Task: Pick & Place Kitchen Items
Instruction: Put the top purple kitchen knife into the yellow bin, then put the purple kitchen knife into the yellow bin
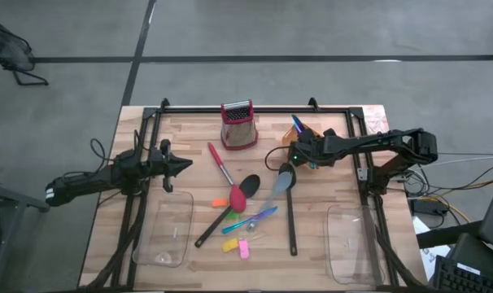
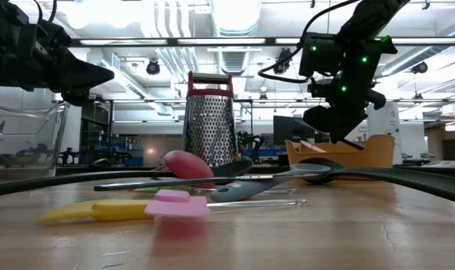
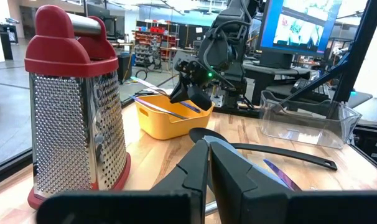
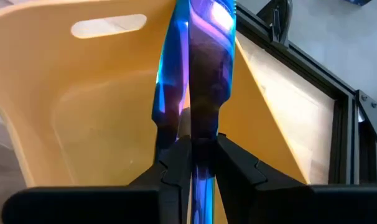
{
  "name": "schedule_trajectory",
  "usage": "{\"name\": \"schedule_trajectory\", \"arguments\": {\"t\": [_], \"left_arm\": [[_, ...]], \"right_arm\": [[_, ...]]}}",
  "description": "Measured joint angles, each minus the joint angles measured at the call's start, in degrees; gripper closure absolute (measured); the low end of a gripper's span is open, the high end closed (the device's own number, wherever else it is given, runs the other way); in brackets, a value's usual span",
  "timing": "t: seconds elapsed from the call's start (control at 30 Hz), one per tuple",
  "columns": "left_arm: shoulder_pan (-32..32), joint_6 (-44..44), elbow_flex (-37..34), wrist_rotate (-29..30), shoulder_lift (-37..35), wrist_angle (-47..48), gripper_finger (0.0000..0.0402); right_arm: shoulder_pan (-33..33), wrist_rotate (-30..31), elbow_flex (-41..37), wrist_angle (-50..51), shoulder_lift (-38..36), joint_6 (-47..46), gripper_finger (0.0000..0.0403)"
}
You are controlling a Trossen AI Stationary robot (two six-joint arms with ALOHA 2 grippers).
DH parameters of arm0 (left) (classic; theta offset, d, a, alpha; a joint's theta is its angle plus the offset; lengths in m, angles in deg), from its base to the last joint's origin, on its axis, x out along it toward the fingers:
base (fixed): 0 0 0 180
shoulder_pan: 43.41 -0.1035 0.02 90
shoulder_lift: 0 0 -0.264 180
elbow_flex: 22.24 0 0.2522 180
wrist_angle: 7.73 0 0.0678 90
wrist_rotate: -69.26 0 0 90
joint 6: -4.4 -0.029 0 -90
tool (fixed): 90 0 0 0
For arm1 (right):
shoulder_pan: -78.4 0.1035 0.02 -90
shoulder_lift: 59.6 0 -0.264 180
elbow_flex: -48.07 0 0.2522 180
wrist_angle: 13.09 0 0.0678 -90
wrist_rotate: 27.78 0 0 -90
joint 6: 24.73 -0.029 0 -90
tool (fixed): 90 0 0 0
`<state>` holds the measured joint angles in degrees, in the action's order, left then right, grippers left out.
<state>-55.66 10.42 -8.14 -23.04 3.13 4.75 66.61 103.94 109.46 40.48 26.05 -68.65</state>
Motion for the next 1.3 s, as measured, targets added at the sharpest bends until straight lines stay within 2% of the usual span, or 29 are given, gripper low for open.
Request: {"name": "schedule_trajectory", "arguments": {"t": [0.13,0.43,0.67,0.83,1.03,1.3], "left_arm": [[0.0,0.0,0.0,0.0,0.0,0.0,0.0378],[0.0,0.0,0.0,0.0,0.0,0.0,0.0378],[0.0,0.0,0.0,0.0,0.0,0.0,0.0378],[0.0,0.0,0.0,0.0,0.0,0.0,0.0378],[0.0,0.0,0.0,0.0,0.0,0.0,0.0378],[0.0,0.0,0.0,0.0,0.0,0.0,0.0378]], "right_arm": [[-0.3,0.0,-0.1,-0.1,0.0,0.0,0.0334],[-0.3,-0.2,-0.1,-0.1,0.0,0.4,0.0354],[-0.3,-0.1,-0.1,-0.2,0.0,0.5,0.0319],[-0.3,-0.1,-0.1,-0.2,0.0,0.6,0.0311],[0.7,-1.6,0.4,-0.2,0.0,1.4,0.033],[5.1,-5.7,4.8,-1.9,-0.1,9.1,0.035]]}}
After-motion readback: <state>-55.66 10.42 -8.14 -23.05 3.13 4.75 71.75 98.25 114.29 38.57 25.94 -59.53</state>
